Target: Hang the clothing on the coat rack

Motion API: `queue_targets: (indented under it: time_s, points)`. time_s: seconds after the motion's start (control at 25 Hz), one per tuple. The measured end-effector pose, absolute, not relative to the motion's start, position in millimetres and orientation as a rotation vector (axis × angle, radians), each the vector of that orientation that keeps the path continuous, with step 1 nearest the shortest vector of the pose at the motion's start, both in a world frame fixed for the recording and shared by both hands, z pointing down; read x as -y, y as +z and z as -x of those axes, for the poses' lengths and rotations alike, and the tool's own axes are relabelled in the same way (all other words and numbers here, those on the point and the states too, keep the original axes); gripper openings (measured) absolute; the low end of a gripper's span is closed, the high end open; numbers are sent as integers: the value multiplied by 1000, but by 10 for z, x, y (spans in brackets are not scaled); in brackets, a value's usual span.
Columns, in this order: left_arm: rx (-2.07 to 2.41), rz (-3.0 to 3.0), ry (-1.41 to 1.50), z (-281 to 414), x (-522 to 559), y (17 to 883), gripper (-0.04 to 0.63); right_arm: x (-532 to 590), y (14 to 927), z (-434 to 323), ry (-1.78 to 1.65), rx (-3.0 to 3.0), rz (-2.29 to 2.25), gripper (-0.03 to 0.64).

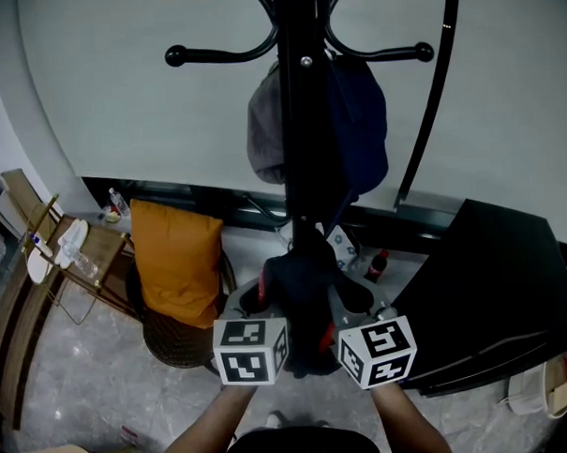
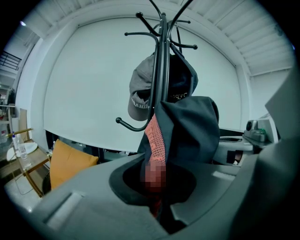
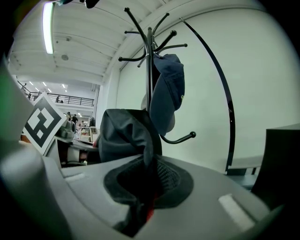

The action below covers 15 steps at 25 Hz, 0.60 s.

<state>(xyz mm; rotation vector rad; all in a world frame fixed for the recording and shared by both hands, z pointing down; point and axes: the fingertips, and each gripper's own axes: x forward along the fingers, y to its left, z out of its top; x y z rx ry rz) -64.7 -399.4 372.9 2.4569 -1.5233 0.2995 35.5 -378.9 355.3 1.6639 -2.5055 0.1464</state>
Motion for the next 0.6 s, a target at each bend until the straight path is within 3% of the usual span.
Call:
queue_targets:
  time_s: [0.6]
  points:
    - [1509, -2453, 289, 624, 4141, 3788, 11, 3935, 3620, -308, 156, 2502, -1647, 32]
